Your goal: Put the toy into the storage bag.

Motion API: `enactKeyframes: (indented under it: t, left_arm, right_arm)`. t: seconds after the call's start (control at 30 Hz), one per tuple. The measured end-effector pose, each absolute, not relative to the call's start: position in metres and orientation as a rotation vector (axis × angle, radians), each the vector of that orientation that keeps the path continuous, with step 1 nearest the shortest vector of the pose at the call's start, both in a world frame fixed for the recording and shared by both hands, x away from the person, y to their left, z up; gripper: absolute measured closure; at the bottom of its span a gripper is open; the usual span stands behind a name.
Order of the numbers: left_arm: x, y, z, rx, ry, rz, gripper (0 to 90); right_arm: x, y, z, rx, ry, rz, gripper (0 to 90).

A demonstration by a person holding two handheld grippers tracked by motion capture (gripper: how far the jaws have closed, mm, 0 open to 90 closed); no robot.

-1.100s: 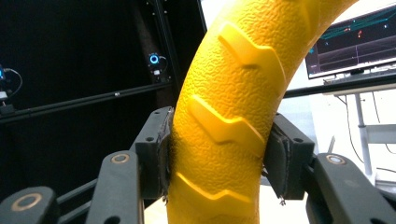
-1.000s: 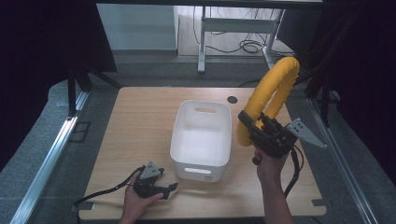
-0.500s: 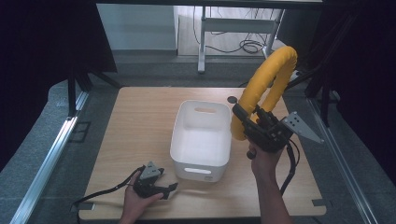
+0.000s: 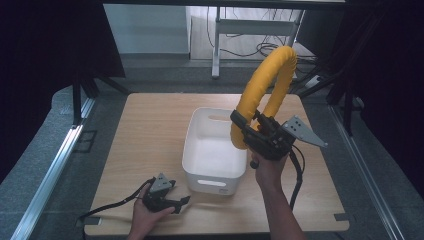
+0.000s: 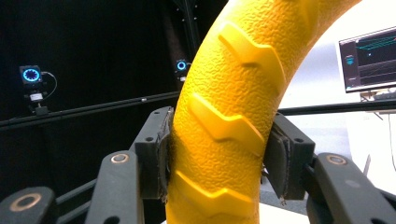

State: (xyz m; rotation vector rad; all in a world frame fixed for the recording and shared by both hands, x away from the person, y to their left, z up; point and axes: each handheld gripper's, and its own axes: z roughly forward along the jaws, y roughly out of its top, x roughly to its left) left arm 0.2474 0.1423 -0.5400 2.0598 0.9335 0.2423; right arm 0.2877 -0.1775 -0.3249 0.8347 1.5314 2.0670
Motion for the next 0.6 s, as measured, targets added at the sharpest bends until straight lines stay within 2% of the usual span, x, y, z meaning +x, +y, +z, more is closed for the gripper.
enactKeyframes:
  t: [0.6]
  left_arm:
    - [0.247, 0.143, -0.540, 2.066, 0.930, 0.239, 19.2]
  right_arm:
    - [0.293, -0.141, -0.329, 0.812, 1.591, 2.074, 48.2]
